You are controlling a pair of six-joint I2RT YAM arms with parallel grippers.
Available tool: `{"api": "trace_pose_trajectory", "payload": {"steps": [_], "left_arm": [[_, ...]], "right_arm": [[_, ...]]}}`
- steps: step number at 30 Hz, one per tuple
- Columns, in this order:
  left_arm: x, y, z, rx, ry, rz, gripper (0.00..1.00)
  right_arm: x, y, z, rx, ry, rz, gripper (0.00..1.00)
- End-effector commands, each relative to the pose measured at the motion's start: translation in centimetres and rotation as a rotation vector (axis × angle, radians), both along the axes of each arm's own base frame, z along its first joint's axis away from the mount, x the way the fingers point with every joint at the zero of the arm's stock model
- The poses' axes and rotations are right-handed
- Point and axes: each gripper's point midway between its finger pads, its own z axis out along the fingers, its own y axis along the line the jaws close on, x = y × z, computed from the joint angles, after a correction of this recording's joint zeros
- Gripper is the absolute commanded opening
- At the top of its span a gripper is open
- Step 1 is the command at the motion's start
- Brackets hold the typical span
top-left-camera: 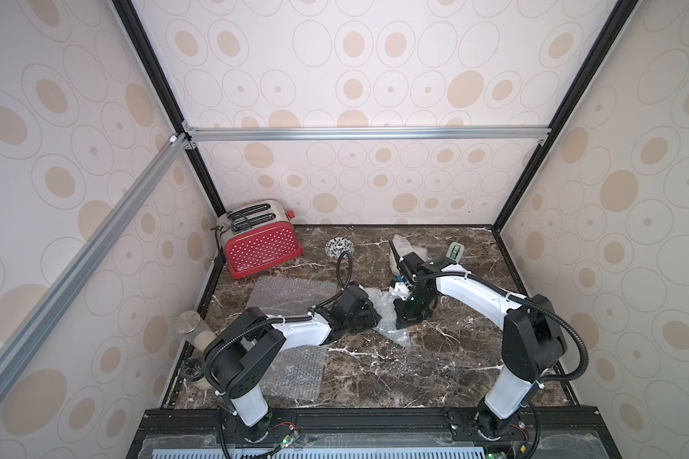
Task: Wrap bowls in bubble wrap
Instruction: Stick the tape on the bubble wrap.
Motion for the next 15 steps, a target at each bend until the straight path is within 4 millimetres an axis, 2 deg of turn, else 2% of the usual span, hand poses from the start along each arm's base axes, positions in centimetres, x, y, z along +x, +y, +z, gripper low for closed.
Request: {"api": "trace_pose_trajectory", "payload": {"steps": [1, 8, 15], "left_arm": [[2.1, -1.5, 3.3, -0.101, -0.074, 0.022, 0.21], [2.1, -1.6, 3.0, -0.120, -0.059, 0.027, 0.21], [2.2, -1.3, 2.8, -0.136, -0.050, 0.042, 0.21]], "right_arm": [[-1.6, -1.4, -0.8, -0.060, 0.041, 0.020, 0.15], [-1.0, -1.8, -1.9, -0.107, 0.042, 0.008, 0.15], [-1.6, -3.4, -2.5, -0.171, 0.070, -0.008, 0.18]]}}
